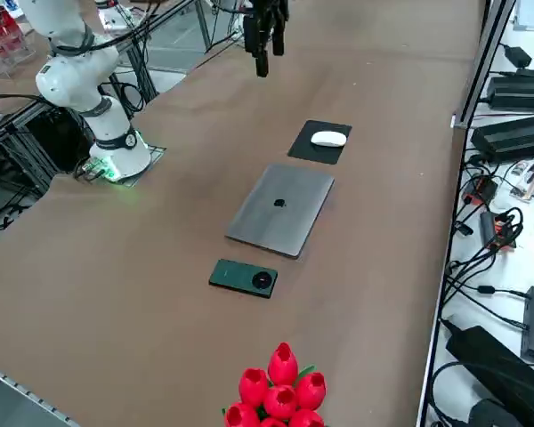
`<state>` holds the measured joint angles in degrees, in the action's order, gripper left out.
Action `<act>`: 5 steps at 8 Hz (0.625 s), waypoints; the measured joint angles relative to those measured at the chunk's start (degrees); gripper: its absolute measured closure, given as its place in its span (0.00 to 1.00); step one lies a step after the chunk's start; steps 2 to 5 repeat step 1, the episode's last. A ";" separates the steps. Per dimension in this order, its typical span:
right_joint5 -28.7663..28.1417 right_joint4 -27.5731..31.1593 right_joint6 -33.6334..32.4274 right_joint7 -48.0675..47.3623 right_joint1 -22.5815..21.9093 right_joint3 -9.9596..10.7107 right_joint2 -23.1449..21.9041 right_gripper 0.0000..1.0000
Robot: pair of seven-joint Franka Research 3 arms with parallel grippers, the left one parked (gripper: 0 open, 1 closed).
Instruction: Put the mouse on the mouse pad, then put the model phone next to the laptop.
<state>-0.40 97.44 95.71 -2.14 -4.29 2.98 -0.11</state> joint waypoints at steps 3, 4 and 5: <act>0.00 1.48 -0.08 0.02 0.41 0.11 -1.33 0.00; 0.00 1.48 -0.08 0.02 0.41 0.11 -1.33 0.00; 0.00 1.48 -0.08 0.02 0.41 0.11 -1.33 0.00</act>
